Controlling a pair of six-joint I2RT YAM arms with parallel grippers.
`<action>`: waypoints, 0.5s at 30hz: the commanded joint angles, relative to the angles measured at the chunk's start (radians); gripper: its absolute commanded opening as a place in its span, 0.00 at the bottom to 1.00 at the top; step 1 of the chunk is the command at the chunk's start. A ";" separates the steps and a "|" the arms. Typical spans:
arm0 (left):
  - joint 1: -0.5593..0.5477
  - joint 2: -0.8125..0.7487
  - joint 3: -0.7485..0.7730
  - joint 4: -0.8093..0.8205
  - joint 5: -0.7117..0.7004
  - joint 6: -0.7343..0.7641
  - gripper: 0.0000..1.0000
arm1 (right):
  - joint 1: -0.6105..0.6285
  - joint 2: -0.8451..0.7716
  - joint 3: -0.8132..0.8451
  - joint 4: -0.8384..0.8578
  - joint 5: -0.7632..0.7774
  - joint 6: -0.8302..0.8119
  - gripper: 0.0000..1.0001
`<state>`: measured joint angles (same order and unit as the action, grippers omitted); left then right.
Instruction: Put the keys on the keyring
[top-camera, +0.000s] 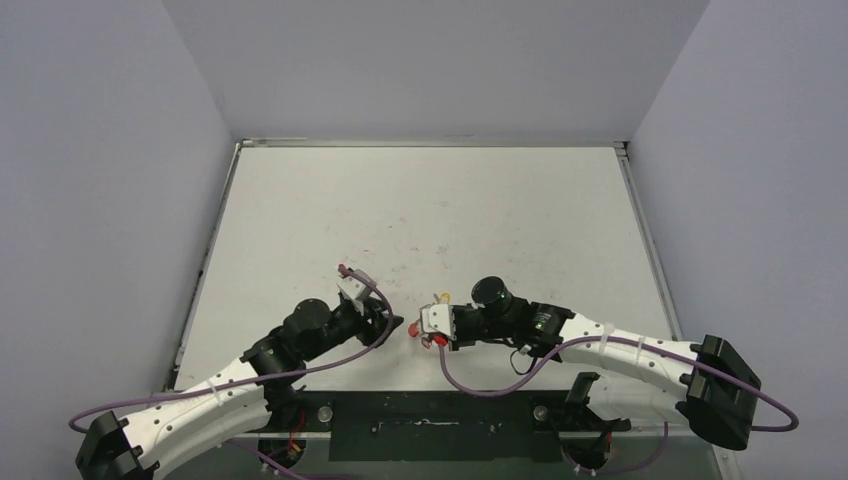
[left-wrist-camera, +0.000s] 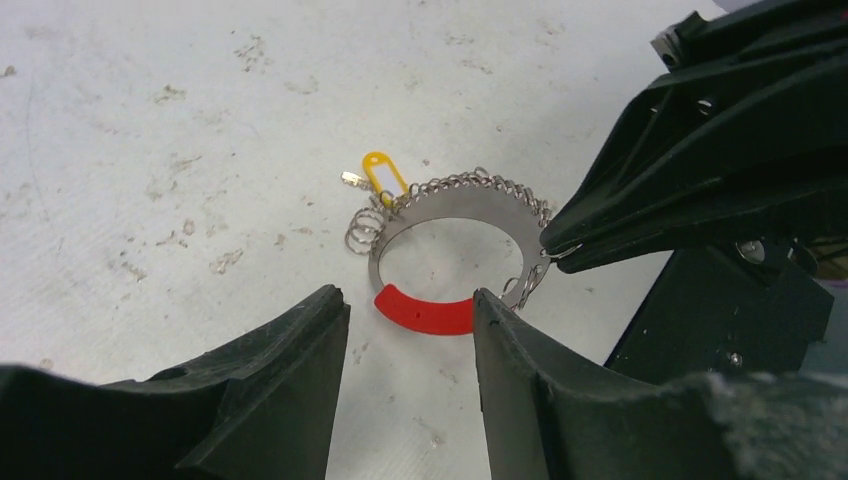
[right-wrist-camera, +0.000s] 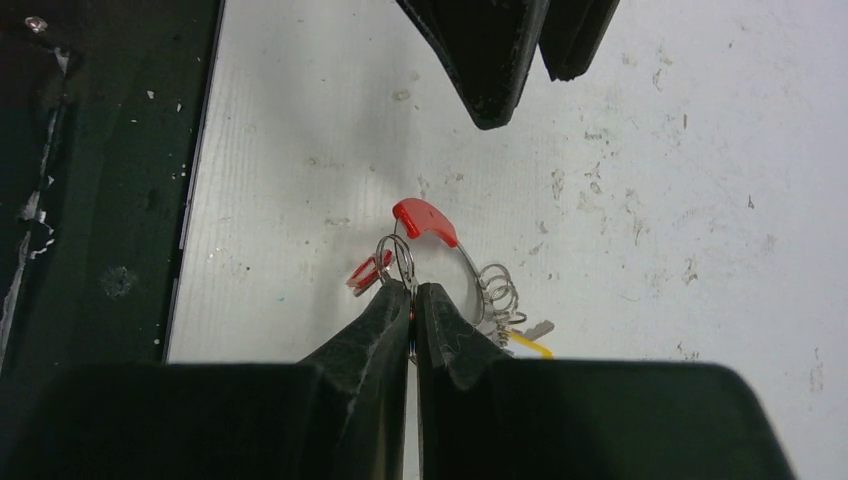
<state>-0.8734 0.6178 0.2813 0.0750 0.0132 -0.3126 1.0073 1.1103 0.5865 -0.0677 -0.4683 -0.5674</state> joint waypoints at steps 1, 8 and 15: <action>-0.012 -0.008 -0.020 0.181 0.121 0.147 0.46 | -0.016 -0.036 0.068 -0.022 -0.103 -0.016 0.00; -0.039 -0.014 -0.067 0.320 0.249 0.307 0.40 | -0.033 -0.041 0.111 -0.059 -0.173 -0.014 0.00; -0.066 -0.013 -0.071 0.340 0.282 0.435 0.38 | -0.045 -0.050 0.128 -0.032 -0.230 0.047 0.00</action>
<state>-0.9257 0.6136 0.2058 0.3214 0.2405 0.0200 0.9741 1.0958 0.6647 -0.1574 -0.6205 -0.5621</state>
